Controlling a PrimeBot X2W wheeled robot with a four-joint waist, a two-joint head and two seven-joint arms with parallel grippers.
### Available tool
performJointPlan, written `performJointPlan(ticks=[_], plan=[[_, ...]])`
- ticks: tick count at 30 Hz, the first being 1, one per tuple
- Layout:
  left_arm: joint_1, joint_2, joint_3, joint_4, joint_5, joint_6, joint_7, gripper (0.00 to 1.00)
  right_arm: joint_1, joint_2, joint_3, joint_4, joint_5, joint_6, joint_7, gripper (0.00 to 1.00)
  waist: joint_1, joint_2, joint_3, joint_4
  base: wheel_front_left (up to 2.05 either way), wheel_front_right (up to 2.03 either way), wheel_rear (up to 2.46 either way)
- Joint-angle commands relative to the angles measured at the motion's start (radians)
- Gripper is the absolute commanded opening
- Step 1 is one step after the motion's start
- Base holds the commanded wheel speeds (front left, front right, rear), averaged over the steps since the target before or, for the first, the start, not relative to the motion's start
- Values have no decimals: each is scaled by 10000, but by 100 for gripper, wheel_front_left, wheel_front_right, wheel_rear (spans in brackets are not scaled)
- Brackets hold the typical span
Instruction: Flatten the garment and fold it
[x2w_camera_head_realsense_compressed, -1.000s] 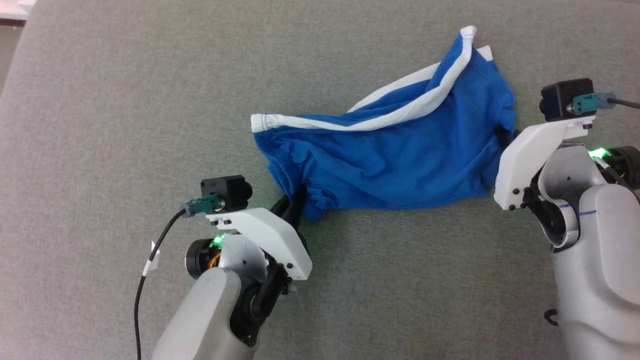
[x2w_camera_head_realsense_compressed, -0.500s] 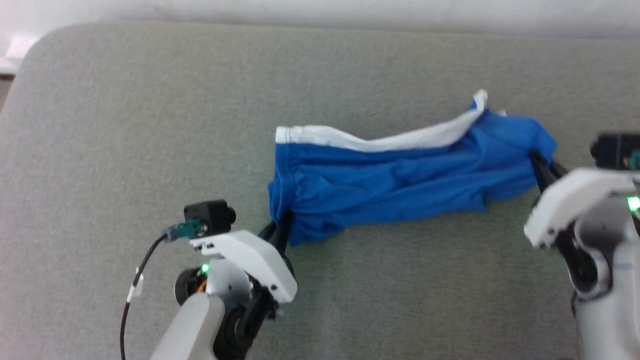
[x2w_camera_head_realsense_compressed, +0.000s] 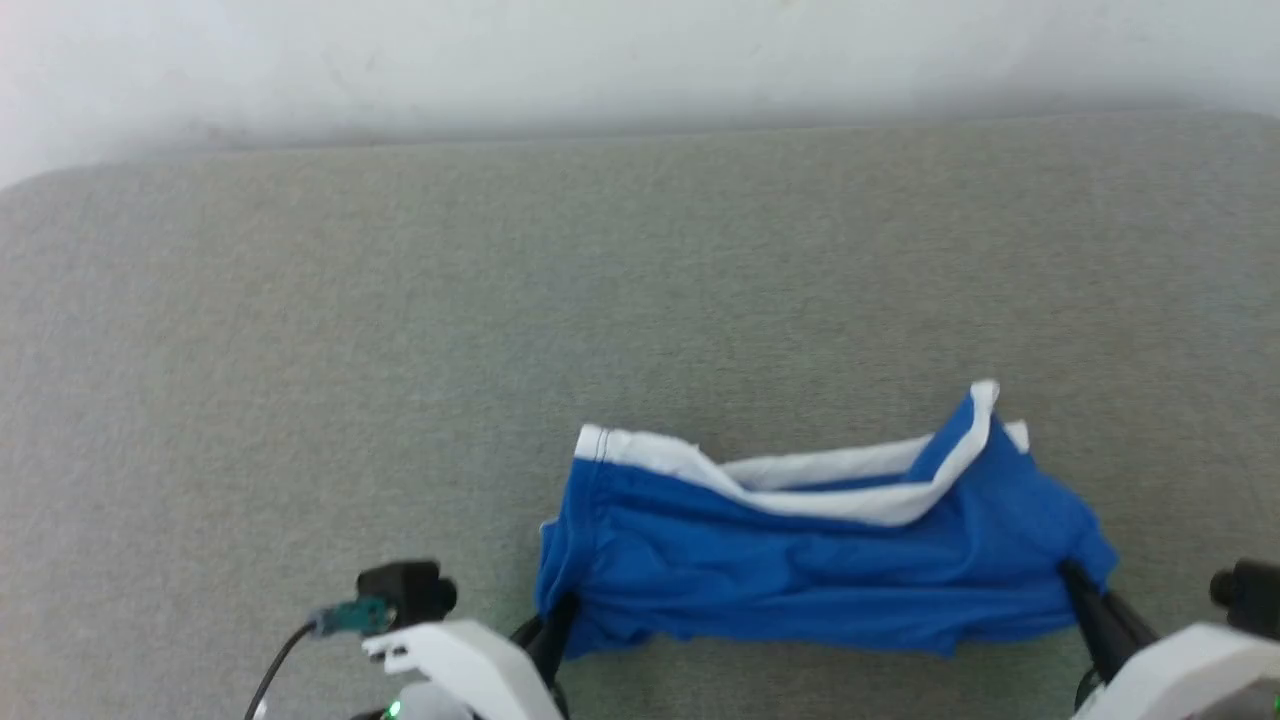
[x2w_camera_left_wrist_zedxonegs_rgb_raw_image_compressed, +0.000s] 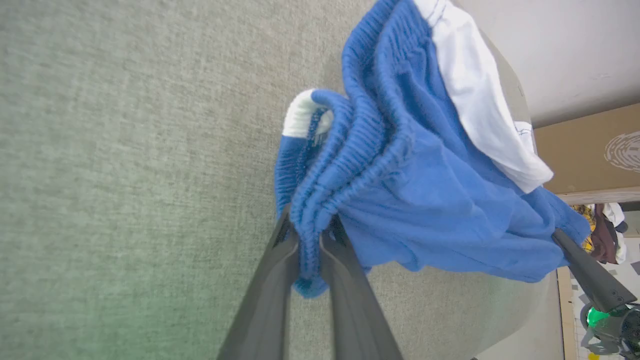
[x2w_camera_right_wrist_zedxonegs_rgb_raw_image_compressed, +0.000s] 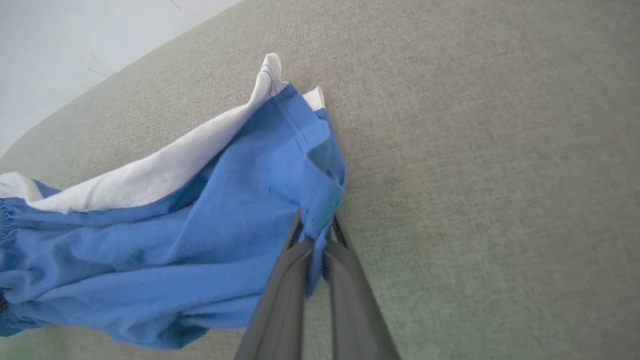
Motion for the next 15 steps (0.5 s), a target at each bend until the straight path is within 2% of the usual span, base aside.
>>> performJointPlan(ticks=[1,6,7,8,9,10,11,12,13,14,15], plan=[[324,200,157,-61,71,166,-177,0,318,-24,68,-44,244,-19,-238,0,1,0,-414,-456,0,0,0],[596,282,115,106,314,315,-413,0,534,-23,317,273,320,-19,-720,0,1,0,-546,-549,0,0,0],[586,242,107,150,298,319,-430,7,494,-23,345,367,194,-19,-781,1,1,0,-573,-546,0,0,0],[568,203,101,195,279,322,-441,14,441,-23,353,486,154,-19,-821,35,1,0,-599,-543,0,0,0],[543,170,93,242,267,325,-449,23,383,-23,366,608,133,-19,-846,100,1,0,-629,-535,0,0,0],[516,138,93,284,260,330,-471,40,332,-23,419,694,33,-19,-844,100,1,0,-656,-523,0,0,0],[516,138,93,284,260,330,-471,40,332,-23,419,694,33,-19,-844,100,1,0,-656,-523,0,0,0],[491,111,94,328,258,339,-493,47,290,-23,468,766,-32,-19,-830,100,1,0,-681,-512,0,0,0],[472,91,94,366,256,345,-512,75,260,-23,510,830,-47,-19,-797,100,1,0,-700,-501,0,0,0],[459,71,103,391,255,359,-541,97,244,-23,580,855,-76,-19,-741,100,1,0,-720,-489,0,0,0],[465,42,127,396,238,375,-582,100,250,-23,647,844,-87,-19,-669,100,1,0,-742,-480,0,0,0]])
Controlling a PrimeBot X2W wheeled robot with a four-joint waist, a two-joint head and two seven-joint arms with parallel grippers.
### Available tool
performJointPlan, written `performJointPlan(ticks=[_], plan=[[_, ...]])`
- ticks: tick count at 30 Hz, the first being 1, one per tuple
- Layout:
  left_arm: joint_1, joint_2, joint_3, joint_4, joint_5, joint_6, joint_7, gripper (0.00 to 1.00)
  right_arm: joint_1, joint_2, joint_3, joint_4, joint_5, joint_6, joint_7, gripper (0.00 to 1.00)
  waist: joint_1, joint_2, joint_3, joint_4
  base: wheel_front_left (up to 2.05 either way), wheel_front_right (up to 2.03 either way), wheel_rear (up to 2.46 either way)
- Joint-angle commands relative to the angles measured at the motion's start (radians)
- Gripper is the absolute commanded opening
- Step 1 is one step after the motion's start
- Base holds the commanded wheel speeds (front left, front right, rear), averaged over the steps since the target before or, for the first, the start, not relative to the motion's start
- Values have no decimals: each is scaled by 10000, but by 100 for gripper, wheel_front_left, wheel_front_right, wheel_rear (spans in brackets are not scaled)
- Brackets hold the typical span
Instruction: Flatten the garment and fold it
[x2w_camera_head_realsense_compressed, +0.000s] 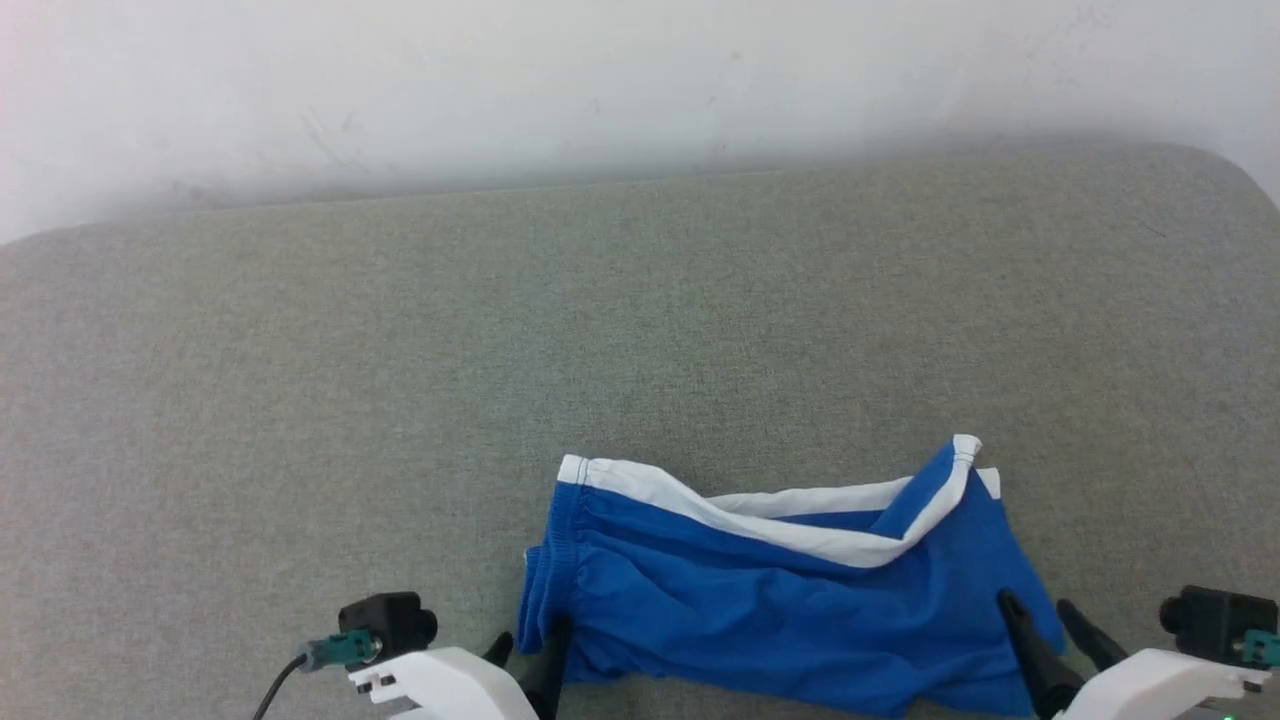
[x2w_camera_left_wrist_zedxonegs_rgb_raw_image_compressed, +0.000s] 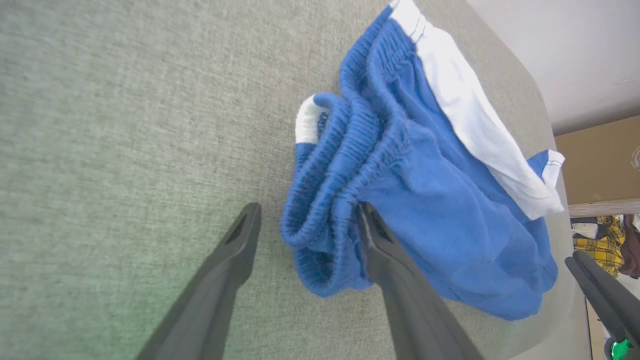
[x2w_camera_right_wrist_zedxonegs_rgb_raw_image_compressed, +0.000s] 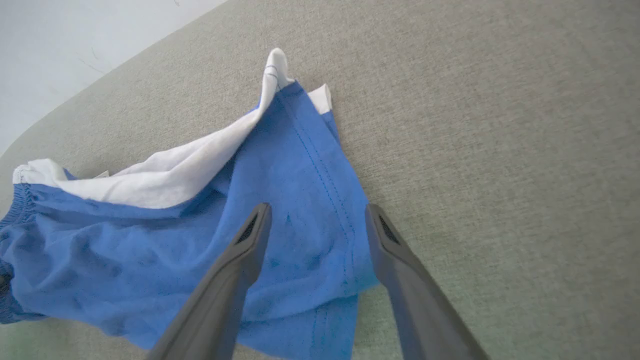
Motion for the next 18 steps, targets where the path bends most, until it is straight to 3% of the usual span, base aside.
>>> performJointPlan(ticks=[1,9,13,18], plan=[[-50,-53,69,12,-18,87,-94,100,-74,-7,67,-38,-21,-7,95,100,1,0,-30,20,0,0,0],[297,18,670,-998,189,159,-1259,100,249,-7,-658,-1374,-270,-7,548,100,1,0,23,31,0,0,0],[164,365,1056,-1443,1268,309,-2727,100,180,-7,-1010,-1707,-1035,-7,502,100,1,0,174,81,0,0,0],[-52,674,1102,-1273,2554,533,-4120,100,-154,-7,-650,-1188,-1436,-7,553,100,1,0,353,185,0,0,0]])
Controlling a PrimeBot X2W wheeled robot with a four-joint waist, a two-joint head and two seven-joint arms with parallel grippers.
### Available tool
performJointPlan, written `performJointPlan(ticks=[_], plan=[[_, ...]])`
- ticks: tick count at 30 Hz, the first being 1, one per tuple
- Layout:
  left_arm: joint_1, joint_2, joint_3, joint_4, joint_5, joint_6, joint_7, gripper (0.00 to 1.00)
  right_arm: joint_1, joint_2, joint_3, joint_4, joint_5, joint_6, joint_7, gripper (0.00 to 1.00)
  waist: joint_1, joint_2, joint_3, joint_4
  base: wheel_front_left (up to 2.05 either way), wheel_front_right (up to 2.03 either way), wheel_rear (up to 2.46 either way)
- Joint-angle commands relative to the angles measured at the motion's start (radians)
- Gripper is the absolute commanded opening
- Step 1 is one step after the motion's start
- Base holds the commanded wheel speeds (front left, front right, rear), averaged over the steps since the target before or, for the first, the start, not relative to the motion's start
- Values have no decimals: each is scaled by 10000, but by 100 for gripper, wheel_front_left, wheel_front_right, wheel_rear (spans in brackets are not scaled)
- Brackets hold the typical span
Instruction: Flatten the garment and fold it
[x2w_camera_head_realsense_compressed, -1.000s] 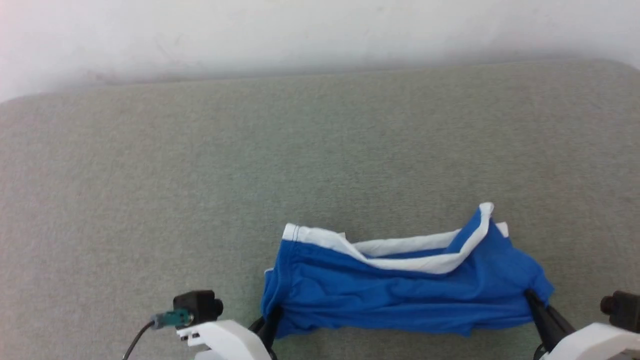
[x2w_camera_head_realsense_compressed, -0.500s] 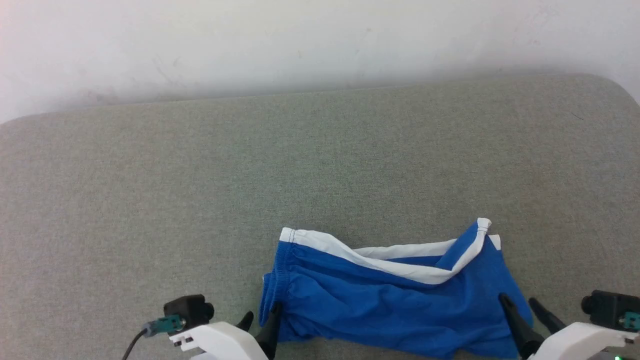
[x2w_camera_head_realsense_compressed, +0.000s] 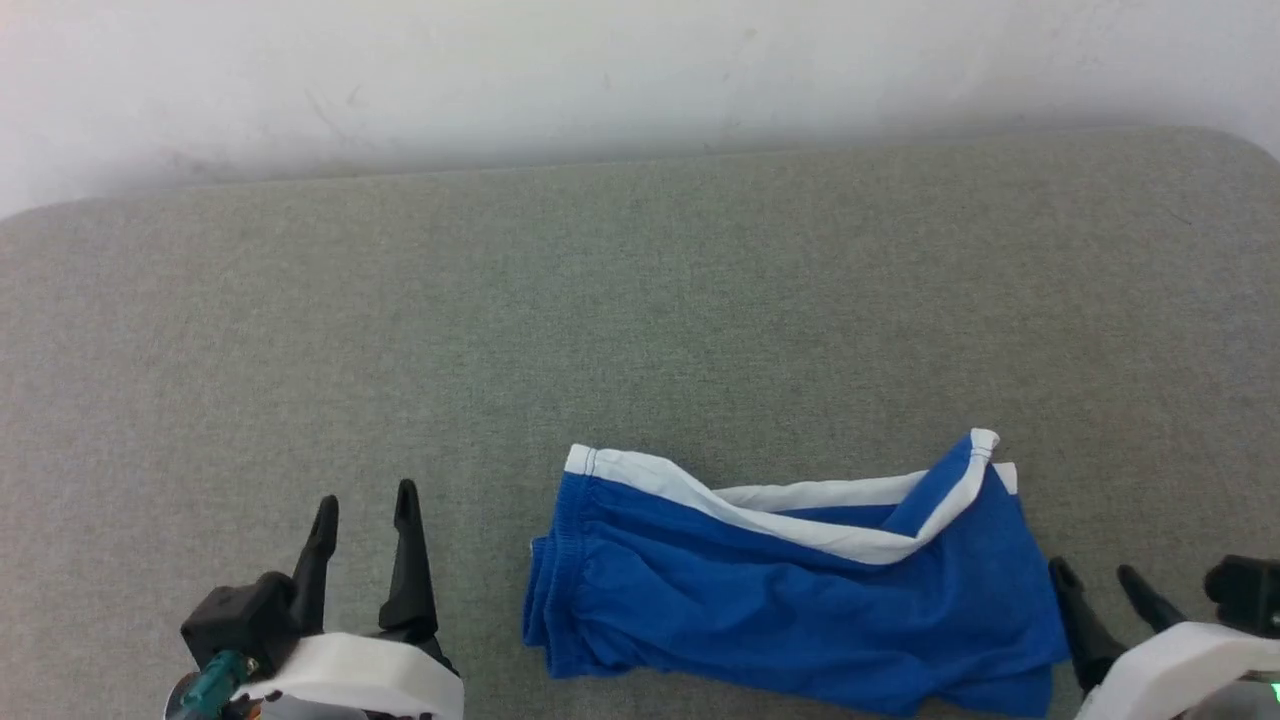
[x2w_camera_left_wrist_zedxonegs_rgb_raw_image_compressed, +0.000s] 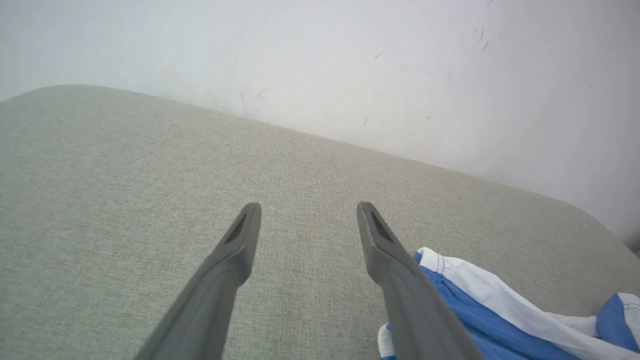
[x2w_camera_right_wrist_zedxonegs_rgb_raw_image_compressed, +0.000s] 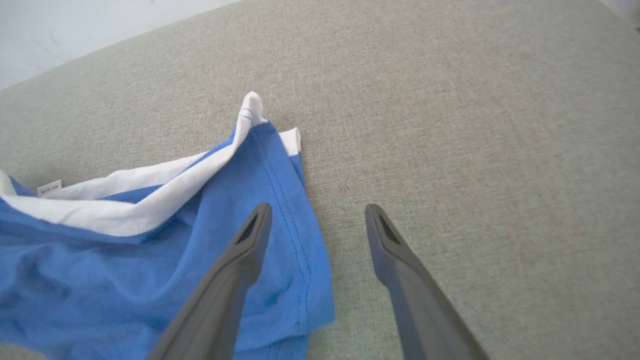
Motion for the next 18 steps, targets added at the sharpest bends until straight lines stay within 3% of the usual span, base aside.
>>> performJointPlan(ticks=[1,9,15,16,17,18], plan=[[-154,48,-13,81,232,78,-206,100,-201,5,95,231,-14,-7,-36,100,-1,0,87,91,0,0,0],[-415,292,-302,507,1057,61,-794,100,-772,5,360,1805,-632,-7,-291,100,-1,0,326,490,0,0,0],[-544,374,-407,697,1073,-149,-879,100,-1125,5,615,2581,-702,-7,-195,100,-1,0,407,624,0,0,0],[-564,370,-417,721,1061,-168,-886,100,-1177,5,716,2697,-571,-7,-132,67,-1,0,408,634,0,0,0],[-582,359,-435,744,1047,-185,-888,100,-1218,5,795,2806,-425,-7,-50,41,-1,0,406,646,0,0,0],[-602,349,-452,768,1036,-196,-884,100,-1252,5,871,2889,-309,-7,28,29,-1,0,401,656,0,0,0]])
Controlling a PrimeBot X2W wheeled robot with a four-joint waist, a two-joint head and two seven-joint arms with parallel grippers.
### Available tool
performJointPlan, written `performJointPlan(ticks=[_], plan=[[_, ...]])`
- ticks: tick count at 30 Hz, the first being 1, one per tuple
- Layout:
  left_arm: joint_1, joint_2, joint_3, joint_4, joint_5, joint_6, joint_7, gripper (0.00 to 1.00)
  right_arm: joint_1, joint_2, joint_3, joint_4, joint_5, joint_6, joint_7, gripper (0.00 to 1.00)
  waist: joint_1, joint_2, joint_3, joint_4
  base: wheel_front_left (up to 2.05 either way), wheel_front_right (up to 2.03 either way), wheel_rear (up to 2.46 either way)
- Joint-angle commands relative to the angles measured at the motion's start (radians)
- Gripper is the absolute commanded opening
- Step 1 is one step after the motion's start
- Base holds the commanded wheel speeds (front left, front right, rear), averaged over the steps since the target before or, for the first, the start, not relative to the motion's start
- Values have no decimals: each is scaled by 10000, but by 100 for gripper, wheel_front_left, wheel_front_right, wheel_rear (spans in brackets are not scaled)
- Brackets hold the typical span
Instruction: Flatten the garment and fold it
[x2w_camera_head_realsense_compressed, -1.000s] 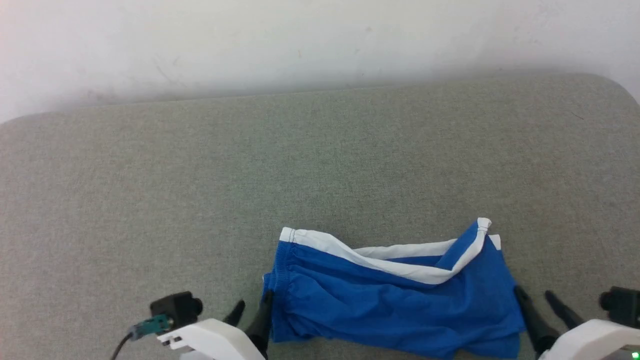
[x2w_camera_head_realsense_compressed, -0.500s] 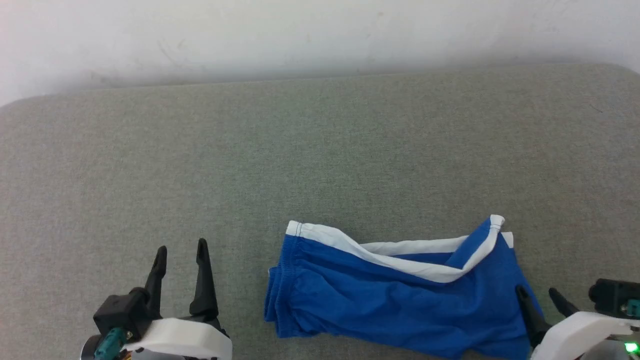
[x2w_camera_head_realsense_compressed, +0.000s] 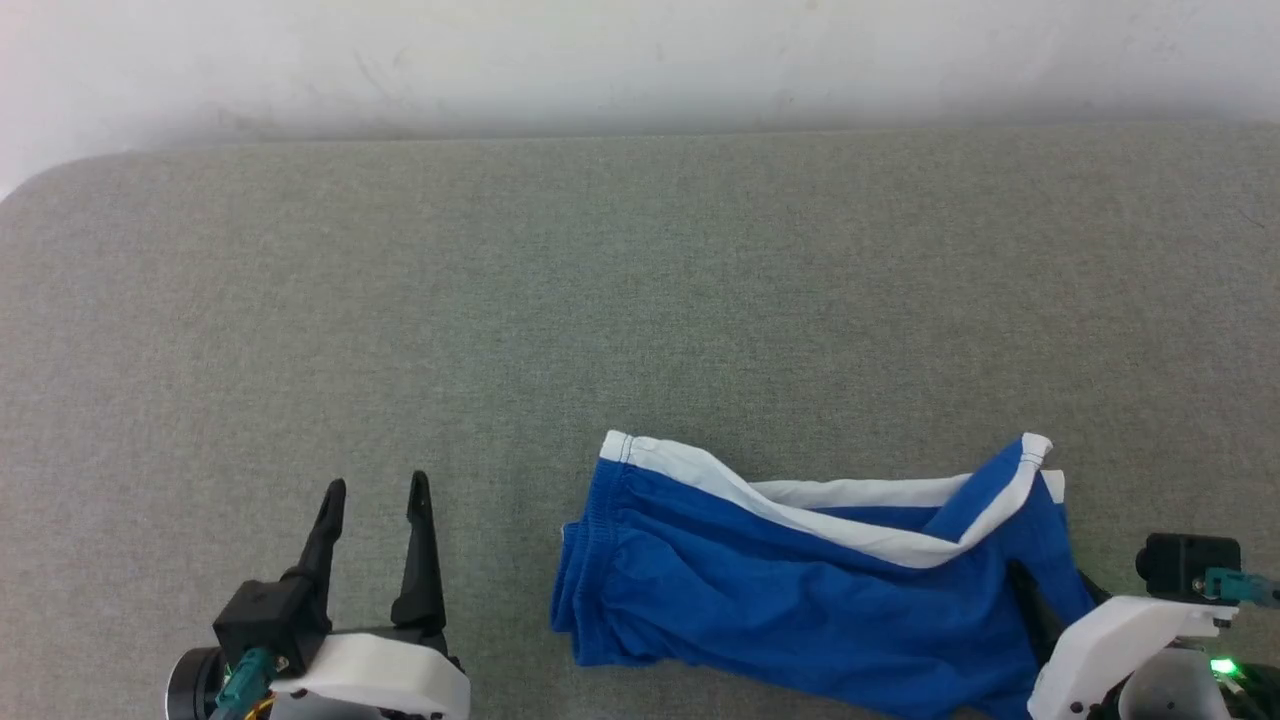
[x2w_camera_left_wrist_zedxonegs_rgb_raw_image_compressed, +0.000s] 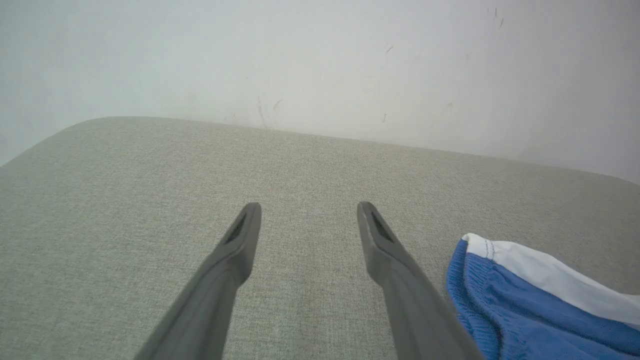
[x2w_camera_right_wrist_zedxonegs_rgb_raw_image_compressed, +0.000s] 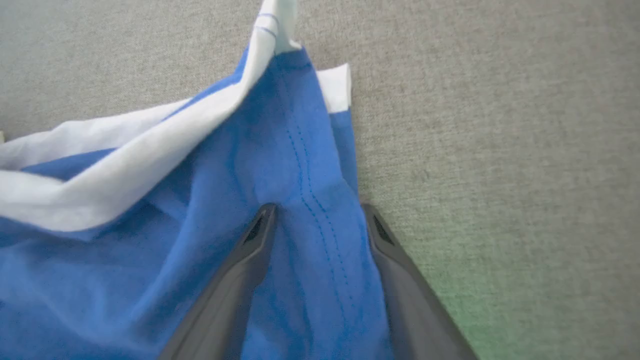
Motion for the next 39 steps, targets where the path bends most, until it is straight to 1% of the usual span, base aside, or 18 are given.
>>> performJointPlan(ticks=[1,2,5,10,16,20,22,24,27,34,39], plan=[[-171,15,-26,52,-17,-82,-51,100,-39,112,224,304,211,8,212,16,0,0,-18,13,0,0,0],[-193,13,-22,63,-37,-86,-46,100,-72,112,259,348,338,8,235,0,0,0,-37,14,0,0,0],[-198,36,29,87,-113,-100,-47,100,-184,112,174,415,488,8,135,0,0,0,-125,-19,0,0,0],[-128,56,74,66,-179,-67,-64,100,-460,112,-442,337,32,8,-244,0,0,0,-195,-125,0,0,0],[-57,119,47,79,-237,-98,-28,100,-730,110,-1660,-39,-648,8,-138,0,0,0,-217,-292,0,0,0],[-30,164,13,135,-258,-119,11,100,-688,-144,-2692,-341,-1275,8,5,0,0,0,-298,-362,0,0,0],[-10,190,-25,171,-238,-115,43,100,-621,-300,-2971,-495,-1521,8,84,0,0,0,-363,-398,0,0,0],[27,231,-37,216,-236,-113,68,100,-556,-334,-2979,-682,-1564,8,196,0,0,0,-443,-446,0,0,0],[107,227,-77,278,-236,-75,89,100,-412,-244,-2406,-1118,-1242,8,455,0,0,0,-570,-531,0,0,0],[154,125,-222,370,-287,-60,126,100,215,39,216,-2760,383,8,1410,0,0,0,-750,-641,0,0,0],[78,120,-297,443,-327,-131,140,100,336,81,1558,-3522,831,8,1702,0,0,0,-753,-548,0,0,0]])
